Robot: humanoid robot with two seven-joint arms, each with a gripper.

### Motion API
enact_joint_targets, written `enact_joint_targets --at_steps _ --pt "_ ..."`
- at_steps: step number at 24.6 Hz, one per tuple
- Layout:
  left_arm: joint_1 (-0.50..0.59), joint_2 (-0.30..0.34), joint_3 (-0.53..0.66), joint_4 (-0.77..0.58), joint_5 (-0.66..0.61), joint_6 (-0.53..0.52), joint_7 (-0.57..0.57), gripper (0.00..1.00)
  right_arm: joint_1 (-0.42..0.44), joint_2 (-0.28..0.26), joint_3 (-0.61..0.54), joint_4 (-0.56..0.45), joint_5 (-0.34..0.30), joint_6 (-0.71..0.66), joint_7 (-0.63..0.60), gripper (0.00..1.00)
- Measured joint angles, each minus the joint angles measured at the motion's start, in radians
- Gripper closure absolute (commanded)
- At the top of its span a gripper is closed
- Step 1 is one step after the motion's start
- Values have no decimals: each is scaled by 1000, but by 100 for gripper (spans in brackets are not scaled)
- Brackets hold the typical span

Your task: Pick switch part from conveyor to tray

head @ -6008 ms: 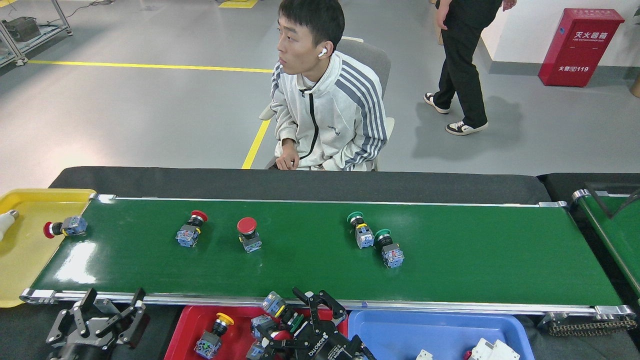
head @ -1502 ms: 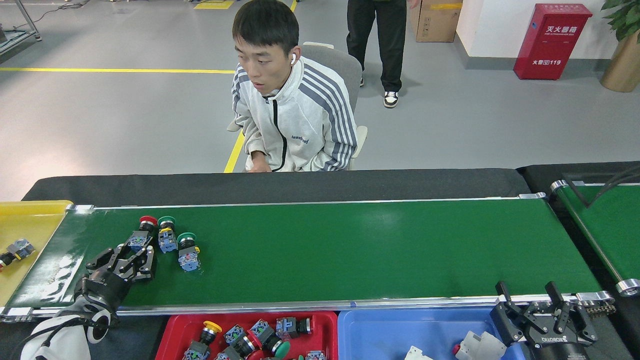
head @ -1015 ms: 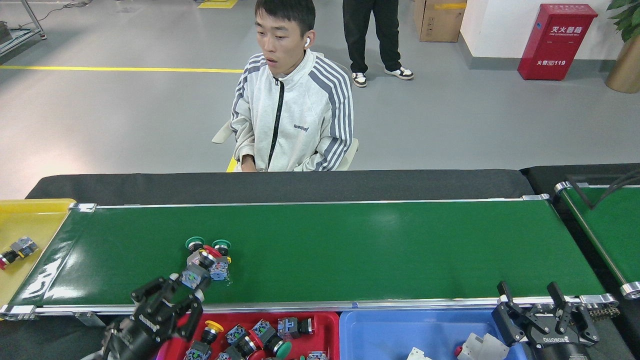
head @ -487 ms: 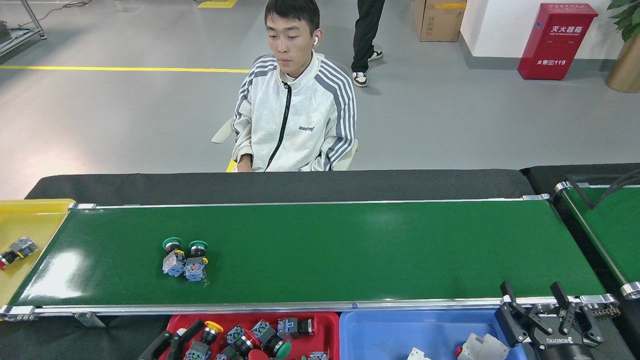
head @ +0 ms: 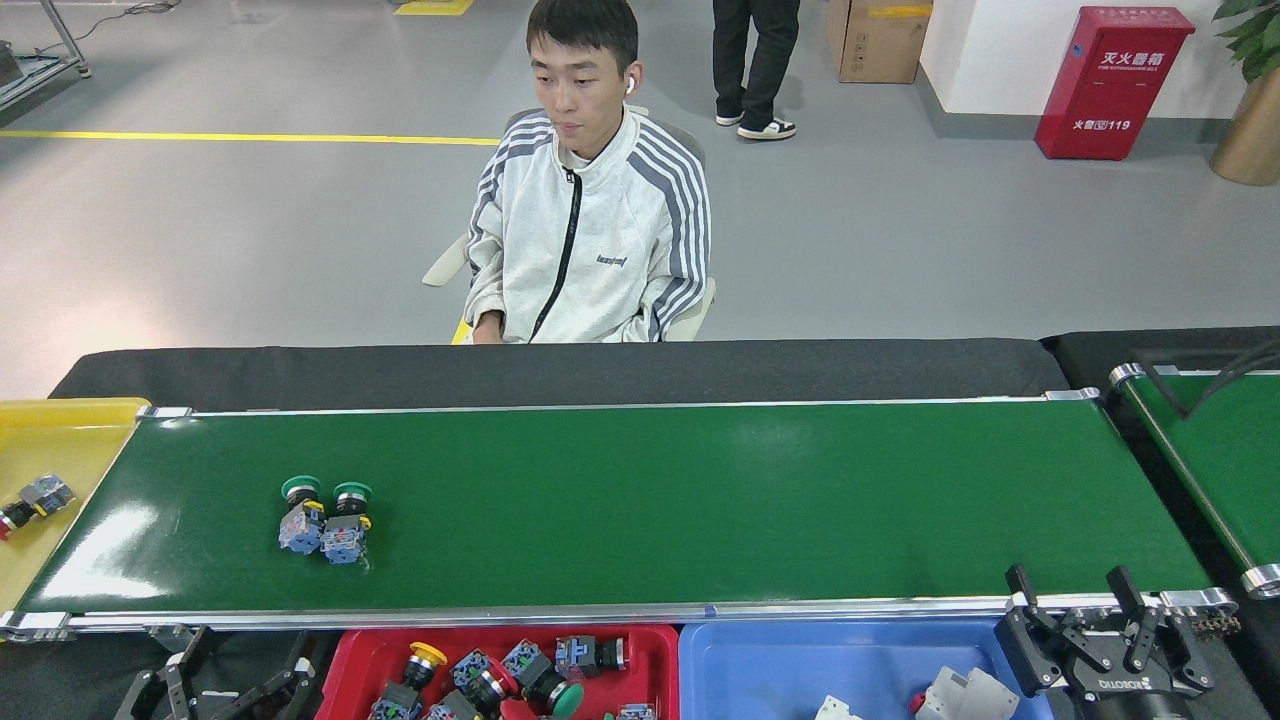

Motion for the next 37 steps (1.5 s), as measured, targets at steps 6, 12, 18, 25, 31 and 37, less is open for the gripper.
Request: enact_joint_targets --at_steps 6,12,18,25,31,37 --pt "-152 -1 -3 94 0 1 -87 0 9 0 0 -7 0 0 0 0" --pt "-267 0 -3 251 -1 -1 -99 0 12 0 0 -12 0 0 0 0" --pt "-366 26 -2 397 -2 -4 -100 0 14 0 0 -13 0 -1 0 0" --pt "-487 39 0 563 -2 1 -101 0 14 0 0 -13 0 -1 0 0" --pt "-599 53 -1 726 -3 7 -101 28 14 0 0 -13 1 -4 0 0" --pt "-594 52 -19 735 -5 -28 -58 67 14 0 0 -14 1 -22 0 0"
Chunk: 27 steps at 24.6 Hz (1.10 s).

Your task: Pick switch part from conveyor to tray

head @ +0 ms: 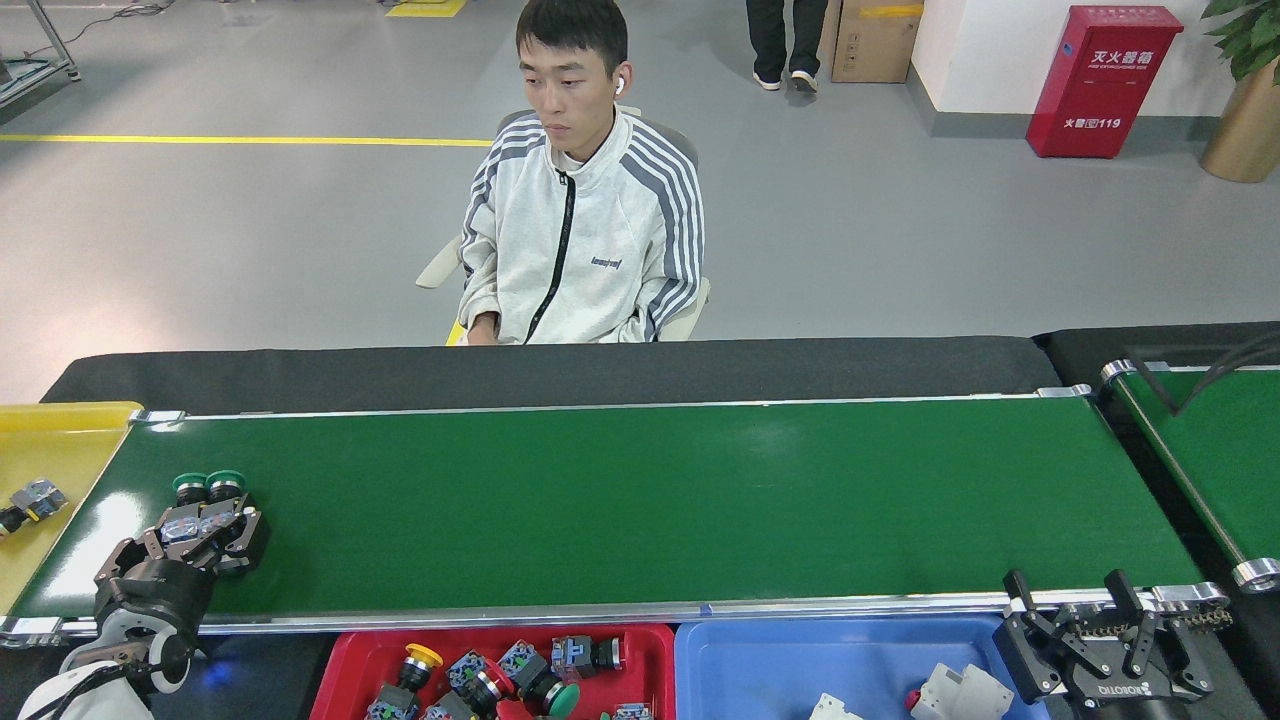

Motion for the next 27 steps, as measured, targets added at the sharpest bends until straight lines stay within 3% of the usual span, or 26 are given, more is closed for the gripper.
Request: enact_joint_targets --at_steps 3,6,8,10,12,16,21,24,27 --pt "65 -4 -14 -113 0 -44 15 68 0 0 0 0 0 -1 0 0" --pt "224 -8 -17 -374 2 -128 23 67 0 0 0 0 0 -1 0 0" --pt "340 -22 -17 -554 3 -215 25 61 0 0 0 -3 0 -1 0 0" --pt "448 -67 -28 -705 1 -320 28 42 0 0 0 -9 0 -1 0 0" --pt "538 -113 -62 -806 -3 -401 19 0 0 0 -1 -15 0 -4 0 0" --pt "578 -144 -123 -846 -4 -452 2 0 0 0 -22 -21 0 -2 -5 0" --pt "581 -148 -95 -847 -3 -465 -2 0 2 0 -31 -24 0 1 -4 0" --pt "586 -159 23 -845 -1 -382 -3 0 32 1 -51 -25 0 2 -2 0" --pt "585 -158 127 -803 -1 -230 -4 0 73 2 -53 -25 1 6 0 0"
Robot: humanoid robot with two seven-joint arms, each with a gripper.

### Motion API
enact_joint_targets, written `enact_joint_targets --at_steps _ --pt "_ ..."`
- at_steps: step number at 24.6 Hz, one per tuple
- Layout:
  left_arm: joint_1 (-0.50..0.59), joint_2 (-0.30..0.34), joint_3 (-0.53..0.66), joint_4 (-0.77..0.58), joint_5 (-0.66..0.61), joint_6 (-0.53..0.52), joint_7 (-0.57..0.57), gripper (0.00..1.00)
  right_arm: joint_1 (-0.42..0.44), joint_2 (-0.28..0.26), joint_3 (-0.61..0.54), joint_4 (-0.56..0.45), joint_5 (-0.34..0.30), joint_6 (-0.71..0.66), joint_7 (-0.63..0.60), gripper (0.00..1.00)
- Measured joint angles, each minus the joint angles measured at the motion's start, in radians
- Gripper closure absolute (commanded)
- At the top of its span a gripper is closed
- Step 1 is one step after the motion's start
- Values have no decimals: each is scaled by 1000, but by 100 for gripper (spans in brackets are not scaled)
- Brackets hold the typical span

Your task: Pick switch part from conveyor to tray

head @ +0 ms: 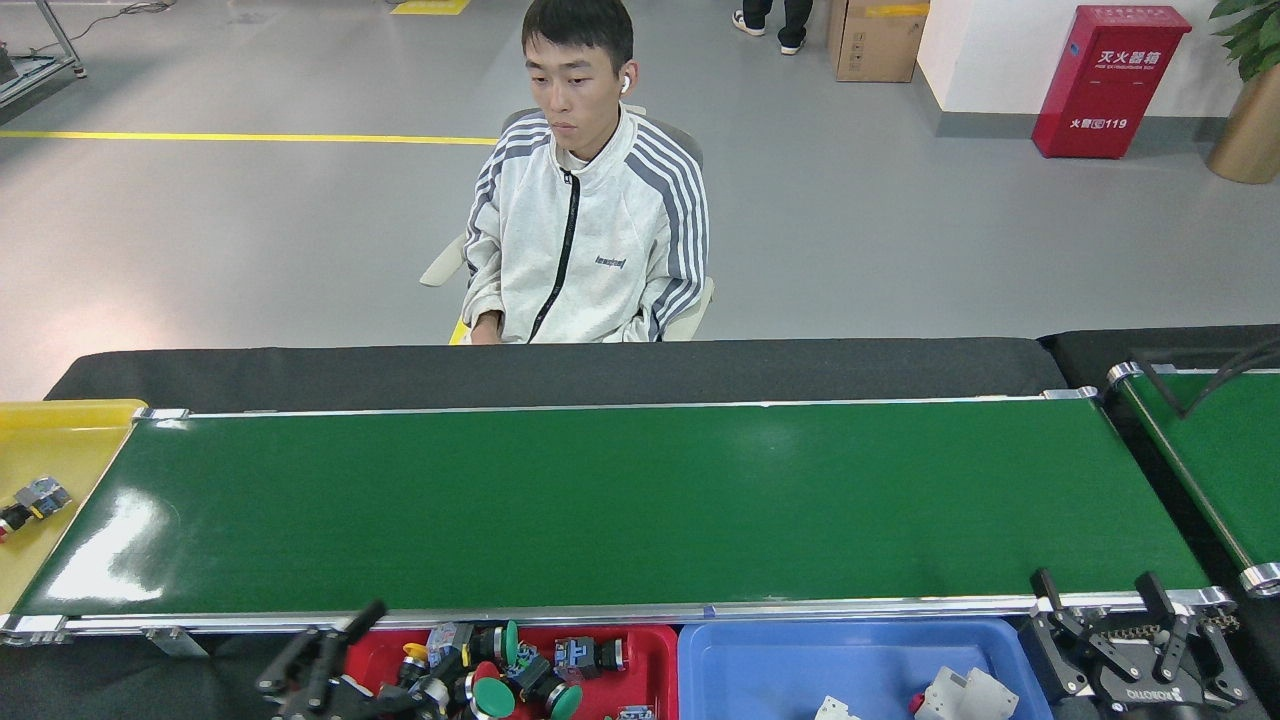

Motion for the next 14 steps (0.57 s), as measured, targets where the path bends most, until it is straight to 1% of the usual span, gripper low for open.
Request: enact_joint_targets --at_steps 2,5,9,14 --pt "0 2 75 54 1 45 2 0 17 6 0 0 3 1 0 0" --pt "6 2 145 88 2 57 7 0 19 6 0 -2 4 -4 0 0" --pt "15 2 156 82 3 55 9 0 19 6 0 -2 4 -5 0 0" --pt "18 5 157 43 -1 49 10 0 19 6 0 -2 4 -5 1 0"
